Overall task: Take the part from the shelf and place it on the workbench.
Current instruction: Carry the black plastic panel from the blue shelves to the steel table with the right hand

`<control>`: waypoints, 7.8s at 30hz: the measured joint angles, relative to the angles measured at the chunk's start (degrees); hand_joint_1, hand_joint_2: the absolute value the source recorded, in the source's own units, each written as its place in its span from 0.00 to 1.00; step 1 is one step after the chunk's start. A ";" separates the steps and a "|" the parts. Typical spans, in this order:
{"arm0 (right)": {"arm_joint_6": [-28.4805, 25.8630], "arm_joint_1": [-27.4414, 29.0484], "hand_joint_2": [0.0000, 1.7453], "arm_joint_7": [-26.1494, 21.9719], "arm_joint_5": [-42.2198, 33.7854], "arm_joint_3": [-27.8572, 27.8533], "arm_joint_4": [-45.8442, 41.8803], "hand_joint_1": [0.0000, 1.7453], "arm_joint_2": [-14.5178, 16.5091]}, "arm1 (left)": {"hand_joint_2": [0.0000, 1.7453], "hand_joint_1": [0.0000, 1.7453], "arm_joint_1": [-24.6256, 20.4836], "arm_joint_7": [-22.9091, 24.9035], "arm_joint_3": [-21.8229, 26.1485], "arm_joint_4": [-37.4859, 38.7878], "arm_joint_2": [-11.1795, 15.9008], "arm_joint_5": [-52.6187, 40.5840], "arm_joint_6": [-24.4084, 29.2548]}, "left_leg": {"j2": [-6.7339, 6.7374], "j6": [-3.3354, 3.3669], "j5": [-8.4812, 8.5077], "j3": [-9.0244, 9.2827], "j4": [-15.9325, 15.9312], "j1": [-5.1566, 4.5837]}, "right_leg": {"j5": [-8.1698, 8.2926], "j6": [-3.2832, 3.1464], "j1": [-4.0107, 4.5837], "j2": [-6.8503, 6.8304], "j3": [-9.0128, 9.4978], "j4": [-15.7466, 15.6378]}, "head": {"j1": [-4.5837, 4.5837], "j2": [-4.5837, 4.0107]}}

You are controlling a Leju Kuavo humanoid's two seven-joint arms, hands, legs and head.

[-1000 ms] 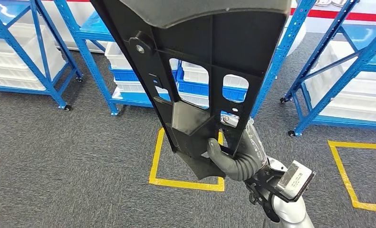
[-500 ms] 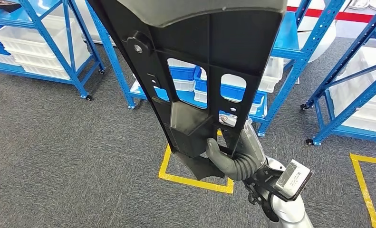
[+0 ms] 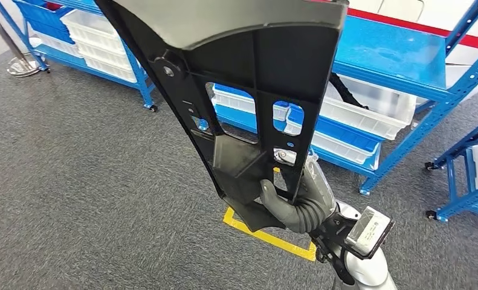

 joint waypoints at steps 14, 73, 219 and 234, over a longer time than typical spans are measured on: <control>0.52 -0.05 1.00 0.25 0.56 -0.04 -0.25 1.00 0.68 | 1.00 0.00 0.32 -0.21 0.62 -0.07 -0.08 -0.23 0.08 | 5.42 -2.75 -4.20 -5.08 10.66 0.37 | 2.02 -2.66 0.02 -6.19 1.92 -4.82 | -0.38 0.00; 0.52 -0.51 1.00 -1.40 -0.28 0.10 0.68 1.00 0.14 | 1.00 0.00 0.64 -2.57 2.09 -0.74 -0.40 -1.92 -1.70 | 4.52 -2.91 -6.60 -10.60 17.40 0.56 | 1.39 -3.24 0.28 -4.93 1.94 -4.64 | -0.37 0.00; 0.40 0.99 1.00 -0.15 0.90 -0.19 -0.33 1.00 0.81 | 1.00 0.00 0.81 0.10 5.51 -2.16 -0.80 -9.18 -1.92 | 5.50 -1.03 -1.56 -0.81 1.31 -0.66 | 1.96 -2.26 1.00 -4.33 1.09 -4.86 | -0.02 0.00; 0.42 0.98 1.00 0.28 1.32 -0.22 -0.37 1.00 1.01 | 1.00 0.00 0.79 0.75 5.86 -2.17 -0.89 -10.04 -1.62 | 5.32 0.06 -1.88 -0.72 1.14 -0.50 | 1.89 -1.38 0.53 -4.51 1.26 -5.13 | -0.03 0.00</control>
